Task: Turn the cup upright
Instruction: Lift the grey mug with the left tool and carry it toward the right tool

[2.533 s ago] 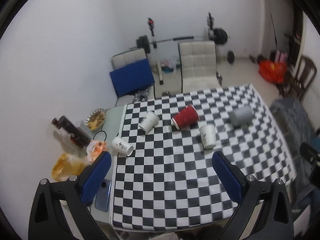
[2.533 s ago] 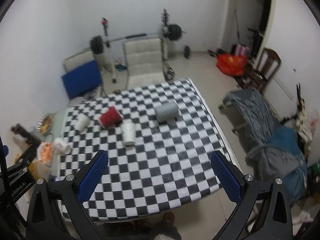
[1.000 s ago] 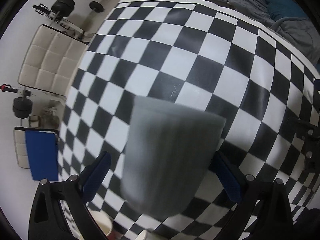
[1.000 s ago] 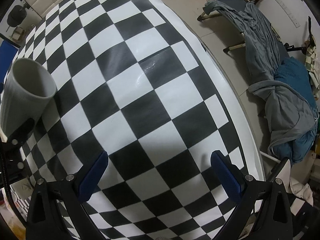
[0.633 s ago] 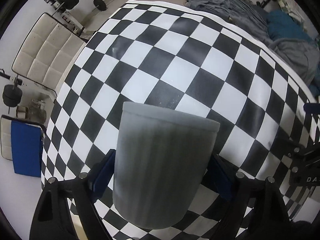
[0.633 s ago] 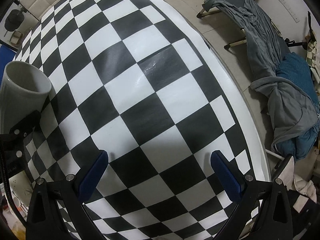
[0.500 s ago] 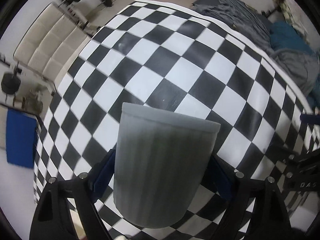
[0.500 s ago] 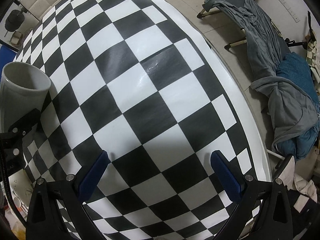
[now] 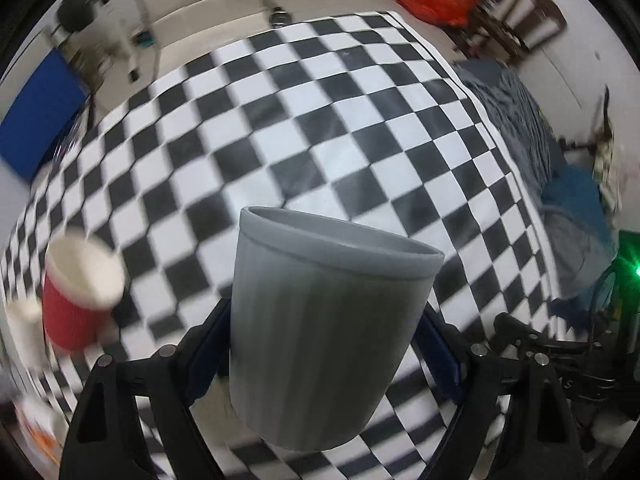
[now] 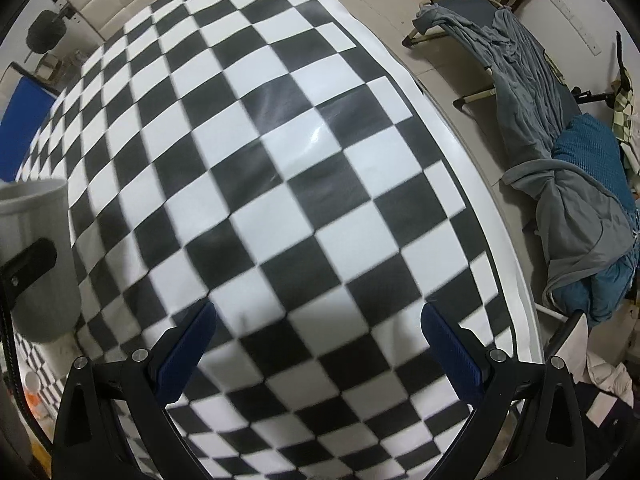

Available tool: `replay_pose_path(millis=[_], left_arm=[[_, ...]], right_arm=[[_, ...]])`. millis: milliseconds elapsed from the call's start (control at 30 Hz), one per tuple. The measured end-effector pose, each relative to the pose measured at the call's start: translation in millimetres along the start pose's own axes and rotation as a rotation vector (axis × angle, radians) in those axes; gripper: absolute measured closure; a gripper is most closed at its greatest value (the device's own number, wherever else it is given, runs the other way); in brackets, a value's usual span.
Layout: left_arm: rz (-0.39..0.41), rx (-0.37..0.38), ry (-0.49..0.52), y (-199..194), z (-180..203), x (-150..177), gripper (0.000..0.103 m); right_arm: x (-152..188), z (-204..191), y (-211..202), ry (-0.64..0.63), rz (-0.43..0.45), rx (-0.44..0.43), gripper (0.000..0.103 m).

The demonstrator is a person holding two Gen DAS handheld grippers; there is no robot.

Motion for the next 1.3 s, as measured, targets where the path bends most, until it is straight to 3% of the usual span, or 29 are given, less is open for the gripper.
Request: replay_pose_path(millis=[300,433,567,767,900,1000,1300], left_arm=[[0.073,0.051,-0.187,-56.2,-14.6,98.0,0.017],[0.077,0.139,-0.313,-67.5,-31.7,148.0,0.017],[0.079,0.285,-0.457,-63.9,-43.8,189.8,0.017],[0.051,0.402,-0.547,-39.4,-47.2,225.1,0.017],[0.038,0.388,-0.579,-24.9,-59.6,243.0,0.017],[0.041,0.376,-0.584,-17.1,-65.3,250.3,0.017],[0.037,0.186,-0.515,2.7,-56.9,249.6,0.018]], right_arm=[[86.9,-29.0,-54.1,-0.071,0.048,-0.012,0.0],[136.0,-55.0,-69.6,-0.11,0.058,-0.033,0.0],[179.4,-78.6,-78.2,-0.139,0.07,-0.039,0.0],[217.2,-89.7,-70.0,-0.151,0.066,-0.004,0.0],[237.4,-89.6,-63.0,-0.177,0.053,0.022,0.0],[234.0,-83.2,-56.0,-0.192,0.045,0.031,0.0],[225.1,-73.3,-38.4,-0.212,0.029,0.034,0.0]])
Point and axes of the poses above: each gripper's, at about its wrist camera, not at the fingertips, and y roughly the way its jaws point, z to its right, x to its underside, the point moved 10 cm from there along y, roughly the way its jaws point, and after that the axes turned 13 degrees about x, right-handed, at the moved point
